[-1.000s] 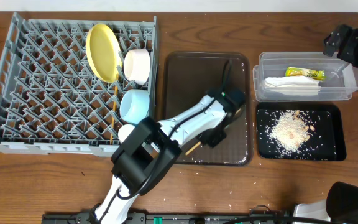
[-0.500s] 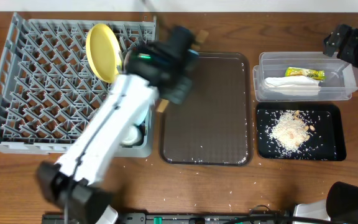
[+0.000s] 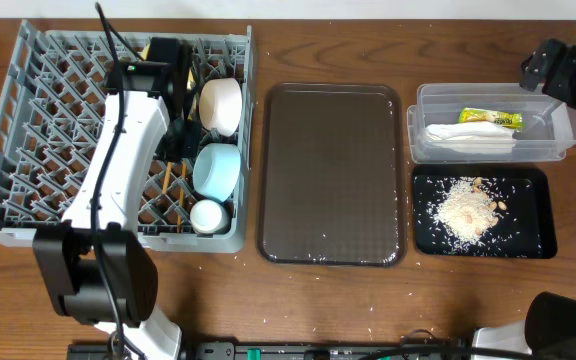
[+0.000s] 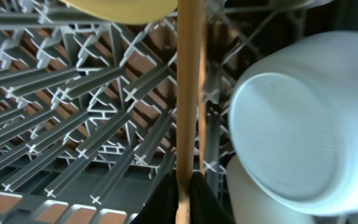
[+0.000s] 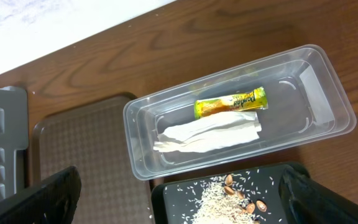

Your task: Sort waste into correct bins and load items into the dishwasher

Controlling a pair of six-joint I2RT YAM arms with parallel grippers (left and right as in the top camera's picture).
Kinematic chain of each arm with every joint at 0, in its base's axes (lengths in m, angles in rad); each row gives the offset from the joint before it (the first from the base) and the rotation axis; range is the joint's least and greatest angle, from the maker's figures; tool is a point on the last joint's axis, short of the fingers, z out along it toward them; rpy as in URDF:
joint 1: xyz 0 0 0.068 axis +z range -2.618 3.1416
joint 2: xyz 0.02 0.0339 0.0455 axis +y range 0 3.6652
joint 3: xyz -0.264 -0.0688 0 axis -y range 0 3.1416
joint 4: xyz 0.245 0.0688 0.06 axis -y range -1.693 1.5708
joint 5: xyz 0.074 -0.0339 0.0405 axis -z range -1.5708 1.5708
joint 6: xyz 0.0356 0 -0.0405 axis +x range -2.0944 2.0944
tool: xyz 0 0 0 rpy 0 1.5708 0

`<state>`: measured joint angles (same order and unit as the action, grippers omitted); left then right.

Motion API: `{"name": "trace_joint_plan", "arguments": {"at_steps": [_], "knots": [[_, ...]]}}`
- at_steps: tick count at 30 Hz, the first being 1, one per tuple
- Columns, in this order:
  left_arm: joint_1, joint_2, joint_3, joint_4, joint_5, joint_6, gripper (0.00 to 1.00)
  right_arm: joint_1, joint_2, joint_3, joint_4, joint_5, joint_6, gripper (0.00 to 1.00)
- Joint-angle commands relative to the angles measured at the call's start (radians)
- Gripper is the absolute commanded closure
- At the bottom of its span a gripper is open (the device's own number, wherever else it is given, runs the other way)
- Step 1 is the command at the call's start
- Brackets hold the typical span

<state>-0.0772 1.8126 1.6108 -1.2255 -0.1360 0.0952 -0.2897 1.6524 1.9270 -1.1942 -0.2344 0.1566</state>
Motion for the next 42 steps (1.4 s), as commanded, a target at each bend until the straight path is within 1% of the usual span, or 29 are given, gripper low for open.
{"name": "trace_joint_plan", "arguments": {"at_steps": [1, 3, 4, 6, 7, 10, 13, 19, 21, 23, 24, 26, 28, 30, 33, 36, 42], "knots": [[0.018, 0.027, -0.018, 0.008, -0.011, 0.029, 0.86, -0.01, 0.003, 0.006, -0.003, -0.002, 0.011, 0.01], [0.017, 0.031, -0.018, 0.008, -0.011, 0.028, 0.64, -0.01, 0.003, 0.006, -0.003, -0.002, 0.011, 0.01], [0.017, 0.031, -0.018, 0.007, -0.011, 0.027, 0.56, -0.01, 0.003, 0.006, -0.003, -0.002, 0.011, 0.01], [0.017, 0.027, -0.016, 0.003, -0.012, 0.02, 0.49, -0.01, 0.003, 0.006, -0.003, -0.002, 0.011, 0.01], [0.018, 0.027, -0.014, -0.001, -0.011, 0.018, 0.43, -0.01, 0.003, 0.006, -0.003, -0.002, 0.011, 0.01], [0.019, 0.016, -0.003, -0.026, -0.015, -0.02, 0.4, -0.01, 0.003, 0.006, -0.003, -0.002, 0.011, 0.01], [0.02, -0.013, 0.012, -0.058, -0.015, -0.064, 0.39, -0.01, 0.003, 0.006, -0.003, -0.002, 0.011, 0.01], [-0.009, -0.196, 0.013, -0.079, -0.002, -0.187, 0.39, -0.01, 0.003, 0.006, -0.003, -0.002, 0.011, 0.01], [-0.04, -0.283, 0.013, -0.073, 0.04, -0.229, 0.39, -0.01, 0.003, 0.006, -0.003, -0.002, 0.011, 0.01], [-0.08, -0.356, 0.008, -0.064, 0.081, -0.245, 0.38, -0.01, 0.003, 0.006, -0.003, -0.002, 0.011, 0.01], [-0.107, -0.393, 0.002, -0.057, 0.083, -0.252, 0.35, -0.01, 0.003, 0.006, -0.003, -0.002, 0.011, 0.01], [-0.168, -0.467, -0.025, -0.03, 0.075, -0.262, 0.3, -0.01, 0.003, 0.006, -0.003, -0.002, 0.011, 0.01], [-0.234, -0.536, -0.065, 0.006, 0.03, -0.296, 0.25, -0.01, 0.003, 0.006, -0.003, -0.002, 0.011, 0.01], [-0.29, -0.589, -0.103, 0.034, -0.008, -0.33, 0.23, -0.01, 0.003, 0.006, -0.003, -0.002, 0.011, 0.01], [-0.345, -0.636, -0.121, 0.031, -0.002, -0.352, 0.17, -0.01, 0.003, 0.006, -0.003, -0.002, 0.011, 0.01], [-0.378, -0.657, -0.121, 0.031, 0.038, -0.363, 0.16, -0.01, 0.003, 0.006, -0.003, -0.002, 0.011, 0.01], [-0.385, -0.658, -0.121, -0.077, 0.05, -0.356, 0.15, -0.01, 0.003, 0.006, -0.003, -0.002, 0.011, 0.01]]}}
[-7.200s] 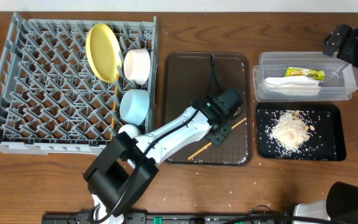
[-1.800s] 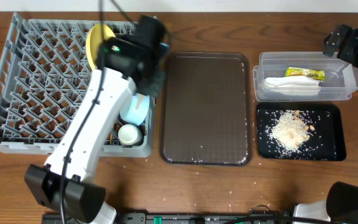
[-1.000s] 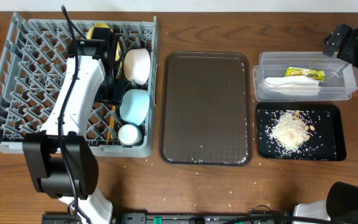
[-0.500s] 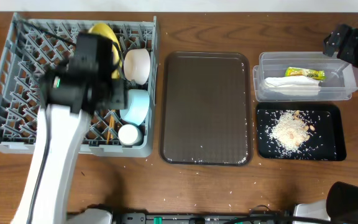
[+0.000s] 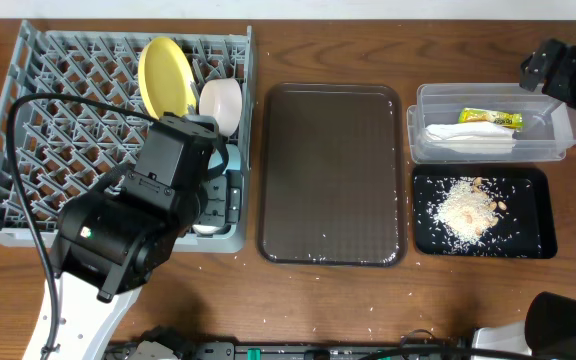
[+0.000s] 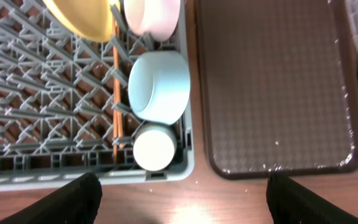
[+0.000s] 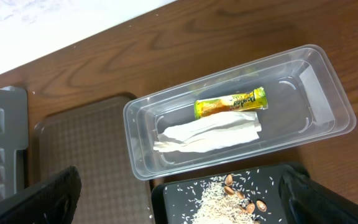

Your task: Sort waste into correct bins and load items into the dishwasher

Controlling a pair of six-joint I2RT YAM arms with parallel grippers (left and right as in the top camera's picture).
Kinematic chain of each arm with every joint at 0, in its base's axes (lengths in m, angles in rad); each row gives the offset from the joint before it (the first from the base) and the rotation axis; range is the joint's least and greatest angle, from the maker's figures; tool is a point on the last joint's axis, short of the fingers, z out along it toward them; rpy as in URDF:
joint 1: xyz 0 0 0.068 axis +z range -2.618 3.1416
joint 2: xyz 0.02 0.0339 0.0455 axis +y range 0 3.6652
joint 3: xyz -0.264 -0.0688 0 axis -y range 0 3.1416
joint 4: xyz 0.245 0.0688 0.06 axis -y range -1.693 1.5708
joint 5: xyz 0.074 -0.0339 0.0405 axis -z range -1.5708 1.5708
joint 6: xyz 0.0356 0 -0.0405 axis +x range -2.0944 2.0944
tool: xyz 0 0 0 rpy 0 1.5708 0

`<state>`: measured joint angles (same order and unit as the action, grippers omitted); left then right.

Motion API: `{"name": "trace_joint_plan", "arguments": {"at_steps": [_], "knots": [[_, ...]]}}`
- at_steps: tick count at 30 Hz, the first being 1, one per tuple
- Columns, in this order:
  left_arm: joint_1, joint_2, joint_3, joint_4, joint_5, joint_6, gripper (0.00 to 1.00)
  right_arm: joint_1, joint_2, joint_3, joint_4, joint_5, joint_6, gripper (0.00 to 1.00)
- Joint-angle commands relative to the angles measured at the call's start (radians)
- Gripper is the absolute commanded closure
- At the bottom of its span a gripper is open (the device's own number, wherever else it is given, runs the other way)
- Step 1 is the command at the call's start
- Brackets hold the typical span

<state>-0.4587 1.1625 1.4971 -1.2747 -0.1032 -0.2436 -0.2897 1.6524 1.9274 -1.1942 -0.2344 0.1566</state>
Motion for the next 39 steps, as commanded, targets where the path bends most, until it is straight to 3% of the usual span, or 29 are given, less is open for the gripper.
{"name": "trace_joint_plan", "arguments": {"at_steps": [1, 9, 12, 18, 24, 29, 39], "knots": [[-0.003, -0.008, -0.007, -0.043, 0.04, -0.019, 0.15, -0.01, 0.003, 0.006, -0.003, -0.002, 0.011, 0.01], [-0.003, -0.007, -0.007, -0.053, 0.061, -0.019, 0.14, -0.01, 0.003, 0.006, -0.003, -0.002, 0.011, 0.01], [-0.001, -0.013, -0.008, -0.036, -0.012, -0.019, 0.14, -0.01, 0.003, 0.006, -0.003, -0.002, 0.011, 0.01], [0.096, -0.063, -0.064, 0.15, -0.054, 0.048, 0.14, -0.01, 0.003, 0.006, -0.003, -0.002, 0.011, 0.01], [0.246, -0.217, -0.306, 0.425, 0.038, 0.072, 0.14, -0.01, 0.003, 0.006, -0.003, -0.002, 0.011, 0.01], [0.375, -0.467, -0.652, 0.686, 0.1, 0.156, 0.14, -0.01, 0.003, 0.006, -0.003, -0.002, 0.011, 0.01], [0.567, -0.893, -1.081, 0.916, 0.23, 0.26, 0.14, -0.01, 0.003, 0.006, -0.003, -0.002, 0.011, 0.01]]}}
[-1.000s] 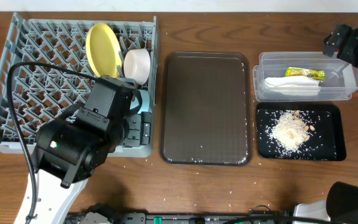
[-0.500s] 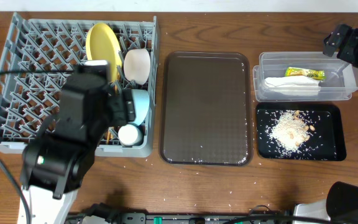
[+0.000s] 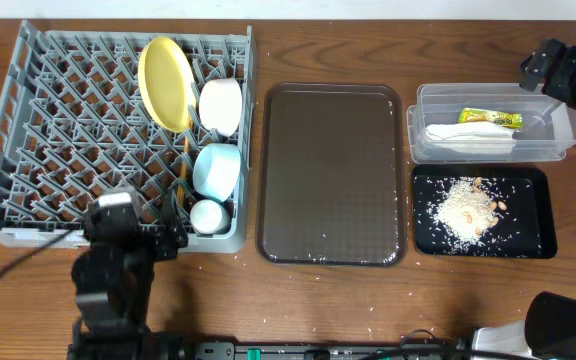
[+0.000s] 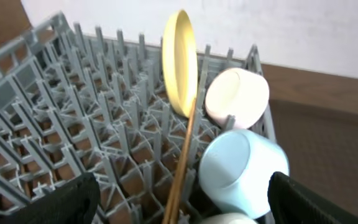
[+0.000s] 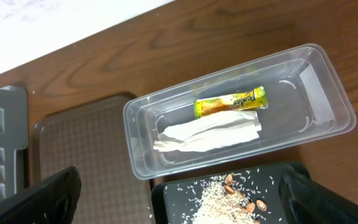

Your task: Sort waste into correct bins and load items into the dishwasher

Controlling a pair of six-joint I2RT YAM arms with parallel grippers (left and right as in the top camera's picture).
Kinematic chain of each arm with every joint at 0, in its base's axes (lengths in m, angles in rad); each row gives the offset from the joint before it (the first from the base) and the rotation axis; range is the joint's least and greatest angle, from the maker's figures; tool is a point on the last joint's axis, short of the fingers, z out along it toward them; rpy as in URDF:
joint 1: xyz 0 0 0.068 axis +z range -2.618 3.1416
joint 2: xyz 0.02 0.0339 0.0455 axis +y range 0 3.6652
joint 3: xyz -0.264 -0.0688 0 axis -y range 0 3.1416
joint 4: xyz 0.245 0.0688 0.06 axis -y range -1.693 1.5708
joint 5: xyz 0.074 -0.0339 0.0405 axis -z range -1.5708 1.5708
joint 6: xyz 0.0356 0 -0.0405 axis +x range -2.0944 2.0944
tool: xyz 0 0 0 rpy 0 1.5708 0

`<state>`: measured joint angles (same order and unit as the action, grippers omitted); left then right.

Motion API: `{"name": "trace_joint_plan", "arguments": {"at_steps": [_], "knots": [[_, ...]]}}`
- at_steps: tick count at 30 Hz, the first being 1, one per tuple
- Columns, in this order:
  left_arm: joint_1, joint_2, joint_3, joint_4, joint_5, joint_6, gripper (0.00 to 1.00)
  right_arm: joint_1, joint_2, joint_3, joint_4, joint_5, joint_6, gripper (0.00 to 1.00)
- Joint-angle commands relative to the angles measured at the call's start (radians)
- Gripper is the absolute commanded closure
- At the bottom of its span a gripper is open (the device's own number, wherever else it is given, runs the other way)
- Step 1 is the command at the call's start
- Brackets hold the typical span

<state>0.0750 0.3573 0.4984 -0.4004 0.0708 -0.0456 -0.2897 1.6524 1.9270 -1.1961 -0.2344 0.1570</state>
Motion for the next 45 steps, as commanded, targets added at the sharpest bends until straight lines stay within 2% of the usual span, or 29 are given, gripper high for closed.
{"name": "trace_joint_plan", "arguments": {"at_steps": [1, 5, 14, 29, 45], "knots": [[0.034, -0.109, -0.104, 0.055, 0.056, 0.072, 0.13, -0.01, 0.003, 0.006, -0.002, -0.002, 0.011, 0.01], [0.033, -0.195, -0.211, 0.151, 0.056, 0.124, 0.14, -0.01, 0.003, 0.006, -0.001, -0.002, 0.011, 0.01], [0.033, -0.306, -0.385, 0.313, 0.056, 0.128, 0.13, -0.01, 0.003, 0.006, -0.001, -0.002, 0.011, 0.01], [0.032, -0.356, -0.495, 0.342, 0.041, 0.143, 0.14, -0.01, 0.003, 0.006, -0.001, -0.002, 0.011, 0.01], [0.032, -0.353, -0.494, 0.34, 0.042, 0.142, 0.13, -0.011, 0.003, 0.006, -0.001, -0.002, 0.011, 0.01]]}}
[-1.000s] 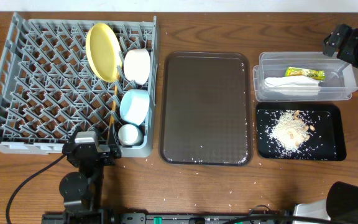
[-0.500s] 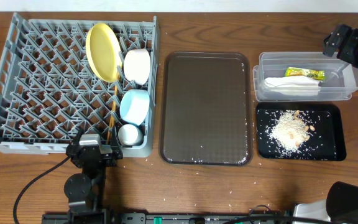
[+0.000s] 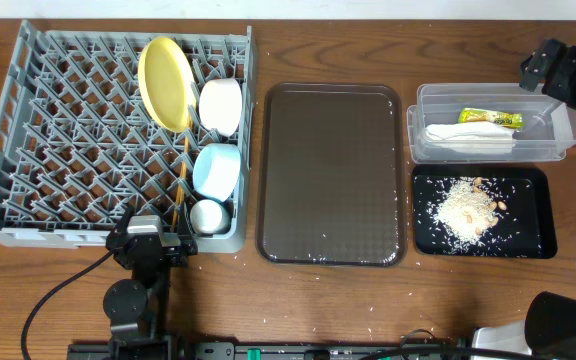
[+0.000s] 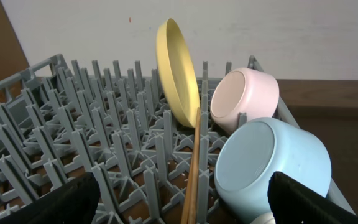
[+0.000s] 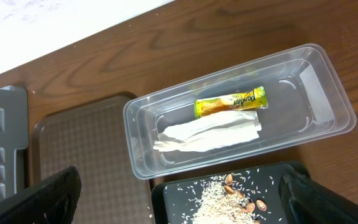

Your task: Sort waste into correct bins and load items into the dishwasher

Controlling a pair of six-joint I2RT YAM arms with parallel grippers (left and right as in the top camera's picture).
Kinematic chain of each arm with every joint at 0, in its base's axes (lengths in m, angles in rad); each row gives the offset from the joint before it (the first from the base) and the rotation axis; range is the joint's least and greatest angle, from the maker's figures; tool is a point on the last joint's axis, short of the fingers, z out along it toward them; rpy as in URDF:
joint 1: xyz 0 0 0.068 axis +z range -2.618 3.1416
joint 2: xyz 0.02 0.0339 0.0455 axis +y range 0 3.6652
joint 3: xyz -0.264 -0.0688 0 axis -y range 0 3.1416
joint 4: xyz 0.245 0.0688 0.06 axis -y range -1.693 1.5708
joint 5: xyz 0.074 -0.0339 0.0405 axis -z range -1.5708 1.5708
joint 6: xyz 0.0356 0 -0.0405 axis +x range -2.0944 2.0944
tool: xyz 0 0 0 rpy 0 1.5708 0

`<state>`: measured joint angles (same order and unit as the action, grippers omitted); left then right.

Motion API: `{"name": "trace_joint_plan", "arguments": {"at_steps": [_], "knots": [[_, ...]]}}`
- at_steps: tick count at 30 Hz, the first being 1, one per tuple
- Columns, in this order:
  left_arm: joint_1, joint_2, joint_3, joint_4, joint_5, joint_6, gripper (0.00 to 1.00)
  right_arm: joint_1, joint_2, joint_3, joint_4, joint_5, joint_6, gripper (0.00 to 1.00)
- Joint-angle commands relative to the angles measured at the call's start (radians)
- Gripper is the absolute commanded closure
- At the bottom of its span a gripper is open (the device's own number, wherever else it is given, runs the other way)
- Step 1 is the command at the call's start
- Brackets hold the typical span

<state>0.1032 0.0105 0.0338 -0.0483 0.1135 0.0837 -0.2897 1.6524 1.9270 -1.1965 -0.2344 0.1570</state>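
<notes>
The grey dish rack (image 3: 58, 130) holds a yellow plate (image 3: 164, 82), a pink bowl (image 3: 220, 106), a light blue bowl (image 3: 217, 170), a small white cup (image 3: 208, 216) and wooden chopsticks (image 3: 181, 175). My left gripper (image 4: 179, 214) is open and empty at the rack's near edge, looking over the yellow plate (image 4: 178, 74), the blue bowl (image 4: 269, 165) and the chopsticks (image 4: 192, 168). My right gripper (image 5: 179, 205) is open, high above the clear bin (image 5: 241, 121), which holds a yellow wrapper (image 5: 230, 102) and a white napkin (image 5: 207, 138).
A brown tray (image 3: 333, 172) lies bare in the middle of the wooden table. A black tray (image 3: 480, 212) with rice and nut shells sits below the clear bin (image 3: 488, 125) at the right. The left arm's base (image 3: 140, 290) stands at the front edge.
The left arm has drawn back slightly further and lower at the rack's front edge, its view now more level. The right arm and all dishes are unchanged.
My left gripper was shut on the chopsticks, low in the rack beside the blue bowl. Then it was open above the rack, with the chopsticks left lying in the rack. It has since pulled back to the front edge. The right arm has stayed still throughout.
</notes>
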Motion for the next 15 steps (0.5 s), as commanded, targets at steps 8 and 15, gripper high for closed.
{"name": "trace_joint_plan", "arguments": {"at_steps": [8, 15], "knots": [[0.004, -0.006, -0.03, -0.013, -0.001, 0.013, 0.14, -0.01, 0.003, 0.006, -0.001, -0.002, 0.011, 0.01], [0.004, -0.006, -0.03, -0.013, -0.001, 0.013, 0.14, -0.01, 0.003, 0.006, -0.001, -0.002, 0.011, 0.01]]}}
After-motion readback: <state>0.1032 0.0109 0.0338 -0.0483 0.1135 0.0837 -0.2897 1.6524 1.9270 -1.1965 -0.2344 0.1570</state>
